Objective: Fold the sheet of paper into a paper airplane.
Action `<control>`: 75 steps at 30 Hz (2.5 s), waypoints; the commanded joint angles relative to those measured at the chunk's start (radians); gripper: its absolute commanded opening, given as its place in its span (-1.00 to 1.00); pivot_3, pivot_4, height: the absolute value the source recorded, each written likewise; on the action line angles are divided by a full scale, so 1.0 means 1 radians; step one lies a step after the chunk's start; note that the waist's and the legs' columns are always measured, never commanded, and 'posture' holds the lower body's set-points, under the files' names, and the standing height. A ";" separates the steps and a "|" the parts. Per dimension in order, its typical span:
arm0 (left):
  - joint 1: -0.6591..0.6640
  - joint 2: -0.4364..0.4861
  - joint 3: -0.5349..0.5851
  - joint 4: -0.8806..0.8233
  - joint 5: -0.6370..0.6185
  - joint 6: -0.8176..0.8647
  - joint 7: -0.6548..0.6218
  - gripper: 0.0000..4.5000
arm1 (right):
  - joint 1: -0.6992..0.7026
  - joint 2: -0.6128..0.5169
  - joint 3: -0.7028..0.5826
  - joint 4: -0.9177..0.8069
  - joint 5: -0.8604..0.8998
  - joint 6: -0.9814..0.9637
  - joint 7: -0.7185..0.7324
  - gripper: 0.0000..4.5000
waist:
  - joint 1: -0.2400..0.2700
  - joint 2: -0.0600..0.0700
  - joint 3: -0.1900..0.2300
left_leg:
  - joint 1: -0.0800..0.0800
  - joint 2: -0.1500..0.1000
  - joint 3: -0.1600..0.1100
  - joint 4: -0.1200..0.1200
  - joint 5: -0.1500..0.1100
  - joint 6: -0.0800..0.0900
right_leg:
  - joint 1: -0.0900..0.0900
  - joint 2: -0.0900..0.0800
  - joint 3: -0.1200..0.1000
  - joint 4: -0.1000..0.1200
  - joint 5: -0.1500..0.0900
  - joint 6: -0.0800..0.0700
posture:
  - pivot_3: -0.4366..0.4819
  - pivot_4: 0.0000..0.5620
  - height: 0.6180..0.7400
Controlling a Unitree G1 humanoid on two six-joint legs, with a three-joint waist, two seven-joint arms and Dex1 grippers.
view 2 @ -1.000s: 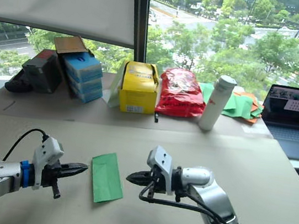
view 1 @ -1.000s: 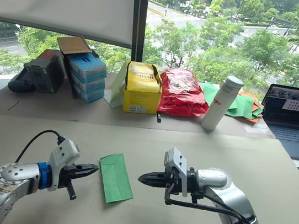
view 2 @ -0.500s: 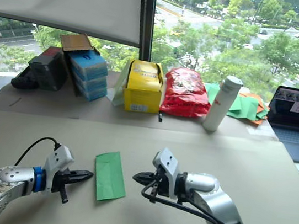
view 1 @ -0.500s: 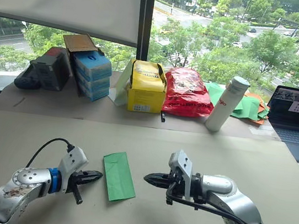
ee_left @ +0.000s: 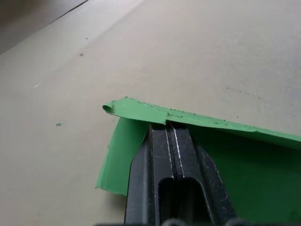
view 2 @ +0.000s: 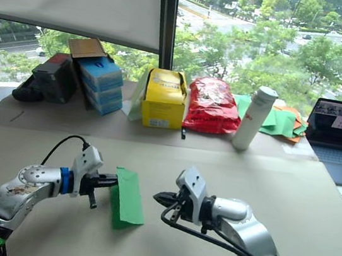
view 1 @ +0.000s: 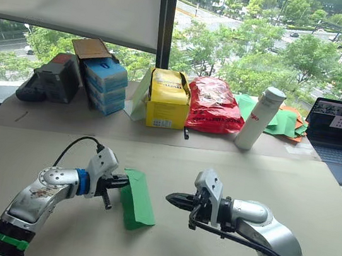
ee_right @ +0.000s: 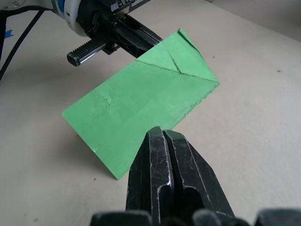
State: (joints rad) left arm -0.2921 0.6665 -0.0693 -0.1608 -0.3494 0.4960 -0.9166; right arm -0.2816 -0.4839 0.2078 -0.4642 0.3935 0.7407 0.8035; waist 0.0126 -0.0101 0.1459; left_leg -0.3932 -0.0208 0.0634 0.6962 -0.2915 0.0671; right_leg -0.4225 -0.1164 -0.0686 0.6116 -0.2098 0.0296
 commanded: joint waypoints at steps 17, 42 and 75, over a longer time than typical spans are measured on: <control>-0.151 -0.093 -0.123 0.163 0.101 -0.149 -0.100 -1.00 | -0.167 0.056 0.053 0.238 -0.135 -0.115 -0.111 -0.98 | -0.014 0.000 0.000 | -0.001 0.001 0.003 0.004 0.000 0.001 | -0.001 0.004 0.001 0.002 0.000 0.000 | -0.05 -0.47 1.00; 0.285 -0.006 -0.037 -0.127 0.076 -0.014 0.032 -1.00 | -0.114 0.035 0.215 0.404 -0.336 -0.119 -0.116 -0.98 | -0.013 0.001 -0.004 | 0.010 0.001 0.001 0.003 0.000 0.001 | 0.005 0.001 0.003 0.002 0.000 0.001 | -0.05 -0.47 1.00; 0.275 -0.019 -0.066 -0.147 0.074 -0.017 0.071 -1.00 | -0.242 0.277 0.048 0.515 -0.178 0.022 -0.176 0.00 | -0.025 0.000 -0.004 | 0.006 0.001 0.002 0.000 0.001 0.000 | 0.001 0.000 0.004 0.005 0.001 0.000 | -0.05 -0.47 1.00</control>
State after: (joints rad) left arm -0.0287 0.6441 -0.1184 -0.3098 -0.2893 0.4628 -0.8527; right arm -0.5227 -0.2157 0.2317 0.0496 0.2102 0.7384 0.6202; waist -0.0122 -0.0097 0.1414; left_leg -0.3873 -0.0201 0.0650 0.6965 -0.2905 0.0667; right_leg -0.4211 -0.1164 -0.0646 0.6169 -0.2092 0.0292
